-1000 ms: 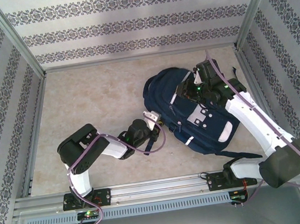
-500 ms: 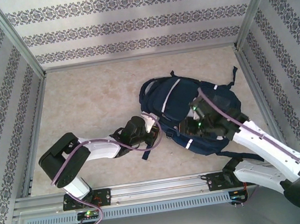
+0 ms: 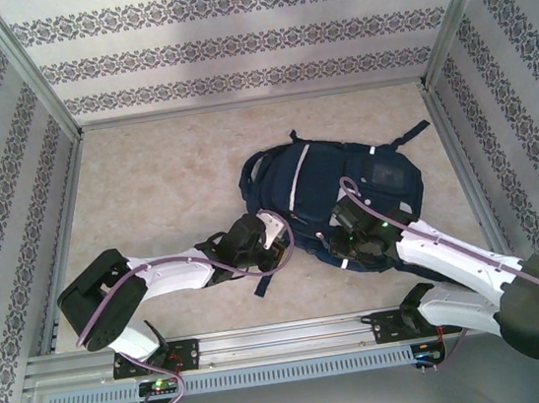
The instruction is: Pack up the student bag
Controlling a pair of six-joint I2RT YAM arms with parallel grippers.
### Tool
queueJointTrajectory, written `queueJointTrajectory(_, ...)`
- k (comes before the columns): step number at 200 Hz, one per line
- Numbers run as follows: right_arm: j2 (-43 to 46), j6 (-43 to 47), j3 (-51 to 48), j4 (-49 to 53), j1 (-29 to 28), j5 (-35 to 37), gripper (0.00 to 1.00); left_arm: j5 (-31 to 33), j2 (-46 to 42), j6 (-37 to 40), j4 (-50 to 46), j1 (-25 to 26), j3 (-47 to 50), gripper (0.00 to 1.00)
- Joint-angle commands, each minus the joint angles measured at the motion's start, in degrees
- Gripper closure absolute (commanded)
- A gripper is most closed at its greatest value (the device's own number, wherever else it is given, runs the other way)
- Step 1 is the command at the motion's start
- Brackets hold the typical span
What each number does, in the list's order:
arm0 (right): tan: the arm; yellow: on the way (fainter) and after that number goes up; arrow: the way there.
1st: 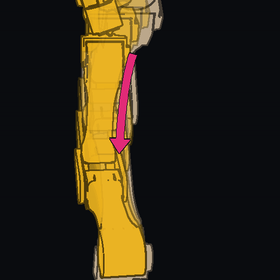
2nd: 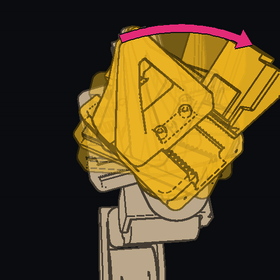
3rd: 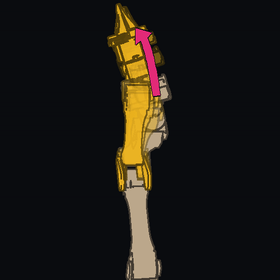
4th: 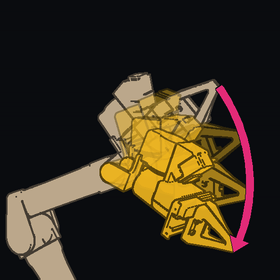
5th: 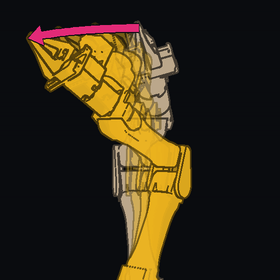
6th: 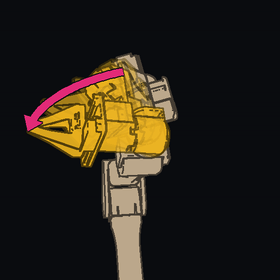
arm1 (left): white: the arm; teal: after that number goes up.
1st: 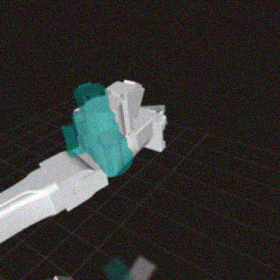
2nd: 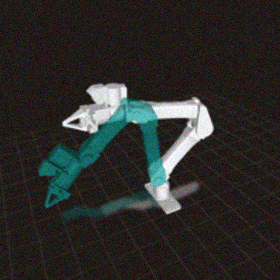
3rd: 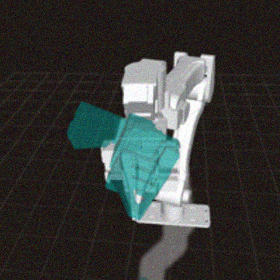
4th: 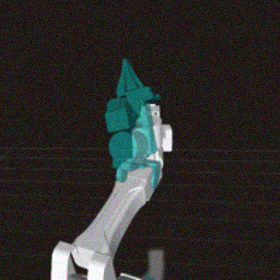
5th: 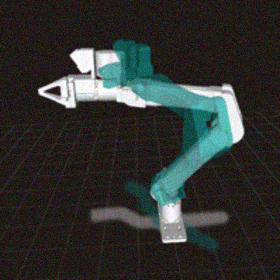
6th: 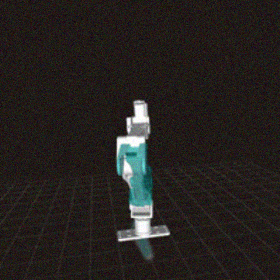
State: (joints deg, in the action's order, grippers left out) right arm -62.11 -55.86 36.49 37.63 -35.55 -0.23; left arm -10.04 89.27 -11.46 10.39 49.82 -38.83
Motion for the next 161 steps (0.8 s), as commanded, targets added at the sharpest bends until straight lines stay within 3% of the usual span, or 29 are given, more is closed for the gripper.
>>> queueJointTrajectory(1, -1.52, -1.57, -2.32, 0.17, 3.61, 10.87, 0.75, 3.45, -2.24, -0.79, -4.76, 0.02, -1.37, 1.0)
queueJointTrajectory(91, -1.26, 4.39, -0.29, -0.19, 16.14, 14.32, 0.79, 3.98, 1.85, -4.27, -9.31, -3.64, -6.26, 1.0)
queueJointTrajectory(120, 3.85, 4.55, 1.42, -0.91, 16.13, 4.15, 0.77, -1.95, 2.75, -4.33, -10.16, -3.6, -8.9, 1.0)
queueJointTrajectory(140, 9.73, -1.84, -1.68, -5.2, 14.96, -8.01, 0.67, -4.62, 1.97, -4.44, -10.39, -3.08, -9.96, 1.0)
queueJointTrajectory(161, 13.47, -10.74, -3.8, -6.76, 10.65, -9.78, 0.53, -5.53, 1.18, -3.47, -11.85, -2.41, -10.86, 1.0)
